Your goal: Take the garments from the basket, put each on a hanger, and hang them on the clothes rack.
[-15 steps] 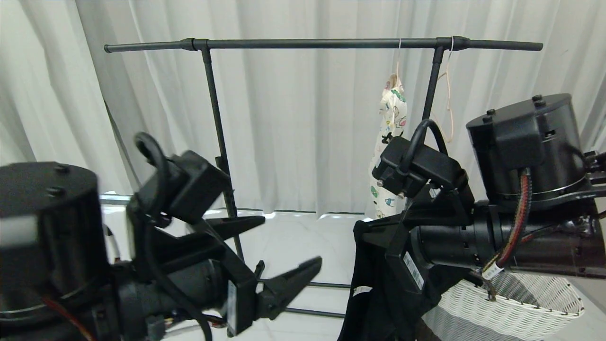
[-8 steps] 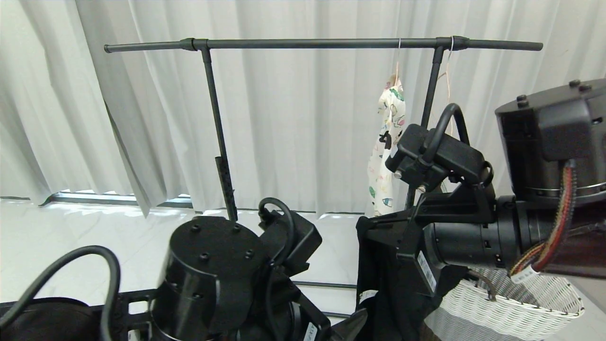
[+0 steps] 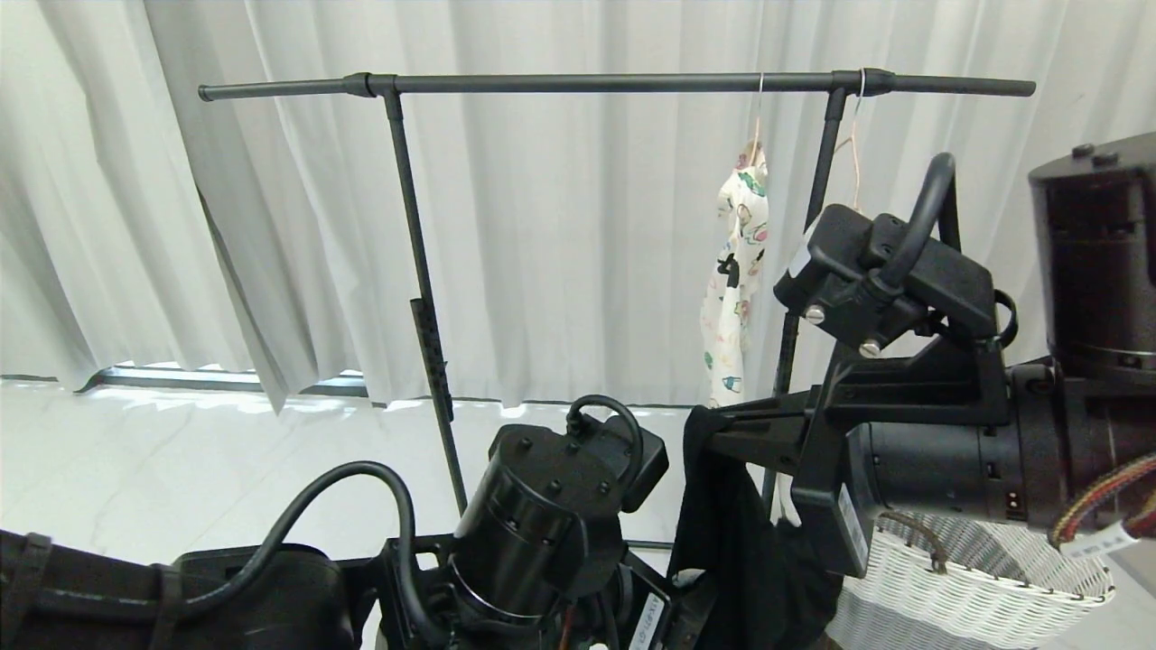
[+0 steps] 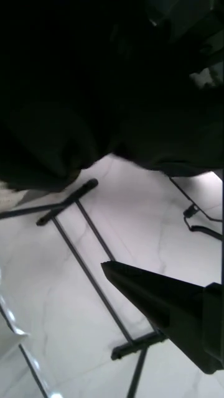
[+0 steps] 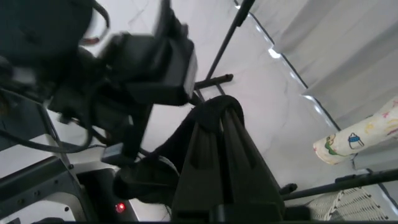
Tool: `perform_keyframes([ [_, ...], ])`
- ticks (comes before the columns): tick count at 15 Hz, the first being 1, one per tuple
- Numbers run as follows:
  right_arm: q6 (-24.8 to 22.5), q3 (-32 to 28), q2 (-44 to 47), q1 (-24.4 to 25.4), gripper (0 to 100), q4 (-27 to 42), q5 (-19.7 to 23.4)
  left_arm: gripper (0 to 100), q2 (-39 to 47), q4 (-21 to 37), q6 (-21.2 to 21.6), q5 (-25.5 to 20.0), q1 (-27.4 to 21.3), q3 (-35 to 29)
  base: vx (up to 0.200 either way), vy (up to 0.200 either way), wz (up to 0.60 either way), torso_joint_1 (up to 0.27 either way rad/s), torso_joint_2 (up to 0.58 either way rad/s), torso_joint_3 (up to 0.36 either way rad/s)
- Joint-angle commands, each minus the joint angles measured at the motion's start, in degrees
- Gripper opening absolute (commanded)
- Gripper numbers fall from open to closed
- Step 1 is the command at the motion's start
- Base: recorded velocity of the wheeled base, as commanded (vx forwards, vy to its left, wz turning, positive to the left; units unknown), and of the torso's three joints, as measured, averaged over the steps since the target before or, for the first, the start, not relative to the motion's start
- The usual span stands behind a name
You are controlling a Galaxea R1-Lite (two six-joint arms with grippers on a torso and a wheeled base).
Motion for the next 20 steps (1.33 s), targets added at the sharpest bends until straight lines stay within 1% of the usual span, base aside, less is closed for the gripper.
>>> perform_keyframes([
  [1, -0.03, 0.04, -1.51, 0.02, 0, 0.21, -0.01, 100, 1.74, 0.02, 0.14, 0.89, 0.53, 1.13, 0.0, 0.0, 0.0, 0.0, 0.0, 0.0],
  [4, -0.03, 0.04, -1.6, -0.07, 0, 0.21, -0.01, 100, 0.42, 0.02, 0.14, 0.89, 0.17, 4.39, 0.0, 0.0, 0.0, 0.0, 0.0, 0.0],
  [6, -0.03, 0.22, -1.42, -0.15, 0, 0.21, -0.1, 100, -3.18, 0.02, 0.14, 0.71, 0.0, 8.96, 0.0, 0.0, 0.0, 0.0, 0.0, 0.0],
  [7, -0.03, 0.22, -1.25, -0.24, 0, 0.21, -0.1, 100, -5.12, 0.02, 0.06, 0.54, 0.0, 10.19, 0.0, 0.0, 0.0, 0.0, 0.0, 0.0],
  [10, -0.03, 0.13, -0.46, -0.15, 0, -0.14, -0.01, 100, -9.34, 0.02, 0.06, 0.45, 0.0, 11.5, 0.0, 0.0, 0.0, 0.0, 0.0, 0.0],
  [12, -0.03, -0.22, -0.02, 0.02, 0, -0.23, 0.08, 100, -12.15, 0.02, 0.06, 0.36, 0.09, 13.7, 0.0, 0.0, 0.0, 0.0, 0.0, 0.0],
  [15, -0.03, -0.31, -0.37, 1.08, 0, -0.23, 0.08, 100, -14.61, 0.02, 0.14, -3.59, 0.7, 14.32, 0.0, 0.0, 0.0, 0.0, 0.0, 0.0],
  [17, -0.03, -0.93, -0.28, 2.83, 0, -0.14, 0.08, 100, -13.47, 0.02, 0.14, -3.5, 2.64, 13.26, 0.0, 0.0, 0.0, 0.0, 0.0, 0.0],
  [19, -0.03, -1.1, -0.1, 3.18, 0, -0.14, -0.01, 100, -13.2, 0.02, 0.14, -3.59, 2.37, 12.74, 0.0, 0.0, 0.0, 0.0, 0.0, 0.0],
  [20, -0.12, -1.1, -0.02, 3.18, 0, -0.14, -0.01, 100, -13.56, 0.02, 0.14, -3.68, 1.14, 12.82, 0.0, 0.0, 0.0, 0.0, 0.0, 0.0],
])
